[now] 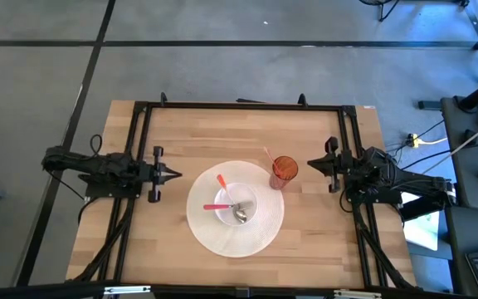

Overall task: Pick & Place Utensil
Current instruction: Return to Home Position

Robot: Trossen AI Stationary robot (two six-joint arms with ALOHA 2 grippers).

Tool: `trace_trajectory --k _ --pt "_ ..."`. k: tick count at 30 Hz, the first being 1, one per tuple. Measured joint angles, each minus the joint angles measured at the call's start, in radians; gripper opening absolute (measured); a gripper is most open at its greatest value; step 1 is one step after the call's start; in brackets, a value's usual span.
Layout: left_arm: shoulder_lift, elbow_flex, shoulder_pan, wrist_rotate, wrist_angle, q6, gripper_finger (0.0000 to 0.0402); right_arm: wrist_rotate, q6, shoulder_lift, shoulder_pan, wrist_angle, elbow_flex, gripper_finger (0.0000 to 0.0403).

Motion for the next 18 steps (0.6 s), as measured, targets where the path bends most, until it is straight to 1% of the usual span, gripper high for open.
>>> trace_trajectory --k 4,11,14,18 --pt "0.000 -0.003 0.000 0.046 0.003 0.006 0.0001 0.025 -0.011 0.000 0.000 0.003 0.000 0.0003" --pt "0.002 -0.003 0.001 0.049 0.001 -0.024 0.0001 0.134 0.029 0.000 0.000 -0.012 0.000 0.0003" --pt "0.002 -0.003 0.001 0.018 0.005 -0.036 0.0001 0.139 0.011 0.000 0.000 -0.012 0.000 0.0006" --pt "0.002 -0.003 0.001 0.016 0.006 -0.036 0.0001 0.139 -0.034 0.000 0.000 -0.012 0.000 0.0017"
